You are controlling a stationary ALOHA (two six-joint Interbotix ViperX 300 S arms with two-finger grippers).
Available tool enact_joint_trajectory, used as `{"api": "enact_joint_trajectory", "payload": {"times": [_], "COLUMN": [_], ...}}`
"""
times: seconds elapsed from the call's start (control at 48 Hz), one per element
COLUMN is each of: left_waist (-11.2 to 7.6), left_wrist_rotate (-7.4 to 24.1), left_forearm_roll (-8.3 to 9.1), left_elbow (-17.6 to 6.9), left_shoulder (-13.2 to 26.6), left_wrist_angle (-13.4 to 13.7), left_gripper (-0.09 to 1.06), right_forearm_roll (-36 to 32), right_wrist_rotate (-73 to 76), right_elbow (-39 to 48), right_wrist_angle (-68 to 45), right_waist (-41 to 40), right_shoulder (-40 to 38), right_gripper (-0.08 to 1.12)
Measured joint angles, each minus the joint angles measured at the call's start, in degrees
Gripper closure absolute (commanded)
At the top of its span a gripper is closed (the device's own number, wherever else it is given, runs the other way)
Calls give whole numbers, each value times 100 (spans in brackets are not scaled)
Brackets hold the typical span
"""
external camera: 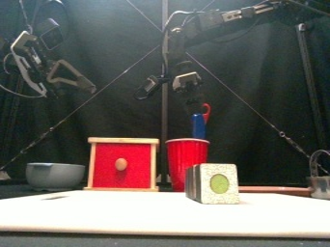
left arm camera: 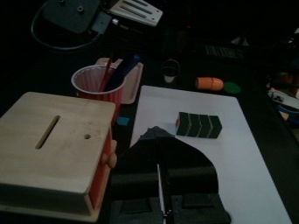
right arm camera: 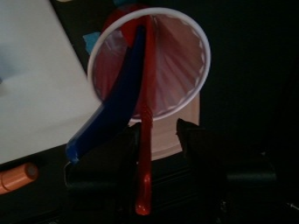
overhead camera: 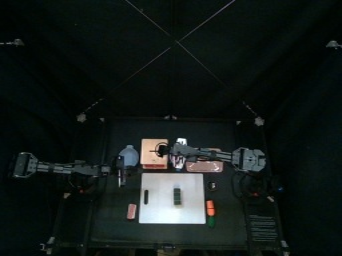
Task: Place sushi on board then cut the sushi with the knife then place the pieces on the plate
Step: Pick knife at handle with right hand
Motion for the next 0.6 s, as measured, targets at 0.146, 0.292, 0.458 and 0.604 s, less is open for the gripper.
{"api": "enact_joint_trajectory", "payload": {"times": [0.146, 0.292, 0.458, 0.604], "left_waist": [26, 62, 79, 88], "left_wrist_rotate": [0, 0, 0, 0], "left_forearm_roll": [0, 0, 0, 0], "left_elbow": [35, 62, 62, 62], "left_shoulder": [0, 0, 0, 0], "left_wrist_angle": [0, 0, 0, 0], "left_gripper": [99, 99, 99, 99], "right_forearm_roll": [114, 202, 185, 220], "right_wrist_rotate": [-9, -9, -18, -18], "right_elbow": [0, 0, 0, -44], "right_wrist_angle": [0, 0, 9, 26], "right_waist": [-53, -62, -105, -132], "right_shoulder": [9, 9, 9, 9], "right_gripper": [41, 50, 65, 78]}}
